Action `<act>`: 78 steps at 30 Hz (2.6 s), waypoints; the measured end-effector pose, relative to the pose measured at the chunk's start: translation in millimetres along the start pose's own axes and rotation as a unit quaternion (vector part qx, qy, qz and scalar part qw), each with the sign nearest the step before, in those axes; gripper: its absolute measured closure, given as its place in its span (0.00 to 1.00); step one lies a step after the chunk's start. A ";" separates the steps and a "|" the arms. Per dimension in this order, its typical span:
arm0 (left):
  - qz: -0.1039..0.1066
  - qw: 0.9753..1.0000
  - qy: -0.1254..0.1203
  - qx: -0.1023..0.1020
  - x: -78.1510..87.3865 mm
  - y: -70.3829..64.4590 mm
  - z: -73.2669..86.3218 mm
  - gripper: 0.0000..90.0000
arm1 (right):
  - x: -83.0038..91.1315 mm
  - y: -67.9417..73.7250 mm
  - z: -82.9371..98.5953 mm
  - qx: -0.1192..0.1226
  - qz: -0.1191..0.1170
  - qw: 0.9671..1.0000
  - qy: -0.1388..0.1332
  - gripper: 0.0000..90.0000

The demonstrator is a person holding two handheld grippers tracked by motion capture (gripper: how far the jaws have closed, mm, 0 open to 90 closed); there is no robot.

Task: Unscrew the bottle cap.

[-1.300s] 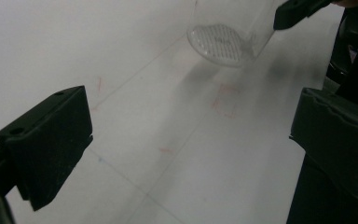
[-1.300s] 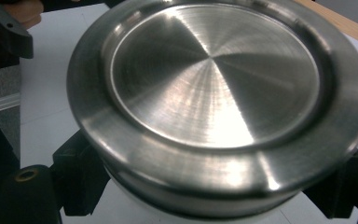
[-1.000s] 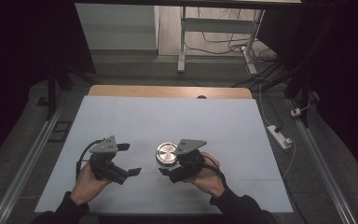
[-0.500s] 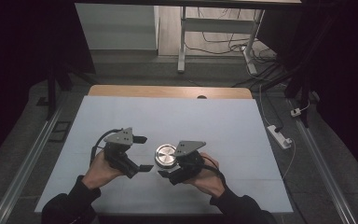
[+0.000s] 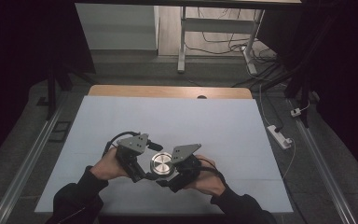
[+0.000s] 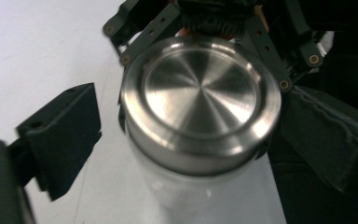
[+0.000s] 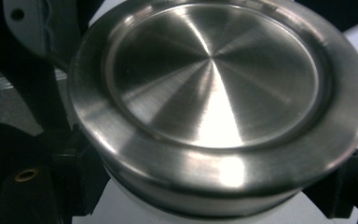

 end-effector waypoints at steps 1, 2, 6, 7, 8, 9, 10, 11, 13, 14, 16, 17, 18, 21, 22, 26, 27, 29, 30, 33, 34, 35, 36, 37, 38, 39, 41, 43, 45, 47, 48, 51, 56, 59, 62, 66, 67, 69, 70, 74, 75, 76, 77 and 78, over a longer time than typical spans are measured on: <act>-0.003 1.000 0.000 -0.002 -1.3 0.4 -1.1 0.13 | 0.3 0.9 0.0 0.004 0.000 1.000 0.002 0.17; -0.001 1.000 -0.004 -0.001 -1.7 0.7 -1.7 0.13 | 0.3 0.9 0.0 0.004 0.000 1.000 0.002 0.17; -0.024 0.999 -0.015 0.020 -2.8 0.4 -4.4 0.21 | 3.2 -2.6 -1.1 -0.001 0.021 1.000 -0.002 0.17; -0.040 0.999 -0.014 0.028 -3.2 0.7 -5.2 0.22 | 3.2 -2.6 -1.1 -0.001 0.021 1.000 -0.002 0.17; -0.054 0.998 -0.011 0.041 -3.9 1.2 -6.0 0.22 | 3.7 -6.2 -1.7 -0.011 0.037 0.999 -0.006 0.17; -0.071 0.996 -0.008 0.055 -5.2 1.5 -7.1 0.22 | 4.0 -8.5 -2.1 -0.019 0.046 0.999 -0.010 0.17; -0.090 0.994 -0.002 0.067 -6.8 1.9 -8.2 0.22 | 4.3 -10.6 -2.1 -0.029 0.056 0.998 -0.012 0.17; -0.105 0.991 0.002 0.078 -8.3 2.1 -9.3 0.22 | 4.3 -10.6 -2.1 -0.029 0.056 0.998 -0.012 0.17; -0.150 0.983 0.013 0.109 -13.3 2.3 -12.9 0.22 | 4.5 -16.8 -1.9 -0.056 0.088 0.994 -0.020 0.17; -0.163 0.979 0.016 0.119 -15.9 2.3 -14.4 0.22 | 4.5 -16.8 -1.9 -0.056 0.088 0.994 -0.020 0.17; -0.169 0.976 0.008 0.135 -18.6 3.5 -16.8 0.21 | 5.1 -18.7 -1.3 -0.064 0.104 0.992 -0.025 0.17; -0.154 0.978 -0.008 0.140 -17.1 4.7 -17.6 0.12 | 6.6 -18.6 -1.7 -0.069 0.102 0.992 -0.032 0.17; -0.142 0.979 -0.019 0.142 -14.6 5.9 -17.6 0.09 | 7.2 -18.3 -2.2 -0.067 0.100 0.992 -0.034 0.17; -0.114 0.984 -0.032 0.131 -0.1 8.3 -14.0 0.05 | 8.9 -16.2 -3.3 -0.064 0.089 0.993 -0.036 0.17; -0.101 0.987 -0.034 0.125 2.9 8.0 -12.7 0.05 | 9.1 -14.9 -3.7 -0.059 0.079 0.994 -0.036 0.17; -0.056 0.996 -0.013 0.063 12.5 1.6 -4.7 0.07 | 5.5 -7.0 -2.3 -0.032 0.033 0.999 -0.017 0.17; -0.047 0.998 -0.007 0.051 12.6 -0.2 -3.4 0.07 | 5.5 -7.0 -2.3 -0.032 0.033 0.999 -0.017 0.17; -0.028 0.999 0.002 0.029 10.8 -3.8 -2.3 0.08 | 3.1 -2.0 -1.6 -0.023 0.016 1.000 -0.008 0.17; -0.018 1.000 0.007 0.020 9.1 -5.3 -2.1 0.08 | 0.9 2.3 -1.1 -0.008 0.000 1.000 -0.001 0.17; -0.008 1.000 0.015 0.004 4.0 -8.4 -3.2 0.13 | -0.6 7.9 -0.8 0.005 -0.015 1.000 0.005 0.17; -0.003 1.000 0.011 0.001 3.5 -9.1 -3.5 0.13 | -0.6 7.9 -0.8 0.005 -0.015 1.000 0.005 0.17; 0.006 1.000 0.002 -0.003 3.2 -10.4 -4.0 0.17 | -0.7 8.8 -0.9 0.007 -0.016 1.000 0.006 0.17; -0.002 1.000 -0.002 -0.005 2.4 -11.2 -4.6 0.21 | -0.1 9.4 -1.5 0.011 -0.013 1.000 0.006 0.17; -0.006 1.000 -0.001 -0.003 2.0 -11.0 -4.9 0.21 | -0.1 9.4 -1.5 0.011 -0.013 1.000 0.006 0.17; -0.013 1.000 -0.001 0.003 1.7 -10.5 -5.4 0.21 | 1.2 7.5 -1.9 0.007 -0.005 1.000 0.004 0.17; -0.022 1.000 0.000 0.010 1.3 -9.7 -5.9 0.21 | 1.2 7.5 -1.9 0.007 -0.005 1.000 0.004 0.17; -0.051 0.998 0.002 0.037 -0.9 -7.0 -8.0 0.21 | 3.2 1.0 -3.0 -0.011 0.020 1.000 -0.005 0.17; -0.100 0.992 0.010 0.077 -5.9 -3.1 -10.9 0.21 | 3.9 -2.3 -3.5 -0.022 0.032 0.999 -0.009 0.17; -0.145 0.983 0.023 0.110 -12.5 -0.9 -14.0 0.21 | 5.0 -13.0 -2.8 -0.054 0.088 0.994 -0.021 0.17; -0.167 0.977 0.023 0.131 -17.9 1.2 -15.6 0.21 | 5.1 -16.8 -1.2 -0.070 0.102 0.992 -0.027 0.17; -0.164 0.977 0.015 0.138 -18.8 2.3 -15.8 0.17 | 5.1 -17.2 -0.8 -0.073 0.105 0.991 -0.029 0.17; -0.135 0.980 -0.024 0.146 -8.9 5.7 -15.4 0.07 | 6.7 -16.3 -1.8 -0.069 0.098 0.992 -0.034 0.17; -0.090 0.991 -0.027 0.095 13.5 2.6 -10.7 0.02 | 7.2 -12.1 -3.1 -0.051 0.061 0.996 -0.030 0.17; -0.068 0.997 -0.001 0.047 17.1 -2.2 -6.7 0.04 | 4.3 -3.3 -3.0 -0.029 0.022 0.999 -0.016 0.17; -0.034 0.999 0.007 0.018 13.0 -8.3 -5.7 0.06 | 2.1 4.3 -3.2 -0.012 -0.001 1.000 -0.008 0.17; 0.001 1.000 0.000 -0.011 6.4 -15.8 -9.3 0.11 | -0.2 15.3 -2.8 0.021 -0.025 0.999 0.007 0.17; 0.005 1.000 -0.005 -0.016 5.9 -17.5 -10.2 0.17 | -0.3 16.6 -2.9 0.025 -0.024 0.999 0.009 0.17; -0.014 1.000 0.001 -0.011 4.0 -17.5 -12.3 0.21 | -0.3 16.5 -3.4 0.025 -0.019 0.999 0.006 0.17; -0.026 1.000 0.005 -0.003 3.3 -16.4 -13.5 0.22 | 0.5 15.3 -3.8 0.022 -0.014 1.000 0.005 0.17; -0.106 0.993 0.015 0.057 -3.7 -9.3 -19.7 0.22 | 3.7 2.7 -6.6 -0.026 0.049 0.998 -0.017 0.17; -0.125 0.989 0.018 0.072 -5.9 -8.0 -20.9 0.22 | 4.3 0.1 -6.7 -0.034 0.063 0.997 -0.020 0.17; -0.151 0.984 0.021 0.093 -9.3 -5.8 -22.2 0.22 | 5.1 -3.7 -6.5 -0.043 0.082 0.995 -0.025 0.17; -0.163 0.981 0.018 0.105 -11.7 -4.5 -22.9 0.22 | 5.8 -5.8 -5.9 -0.050 0.090 0.994 -0.028 0.17; -0.163 0.981 0.012 0.109 -12.4 -3.2 -23.1 0.22 | 5.8 -5.8 -5.9 -0.050 0.090 0.994 -0.028 0.17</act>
Point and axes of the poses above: each handheld gripper's, and its own axes: x roughly backward along the jaws, z roughly out of its underside, y roughly to its left, the point moved 4 cm from there along -x, roughly forward along the jaws, and after that the axes turned 13 degrees about -x, right-handed, at the moved point
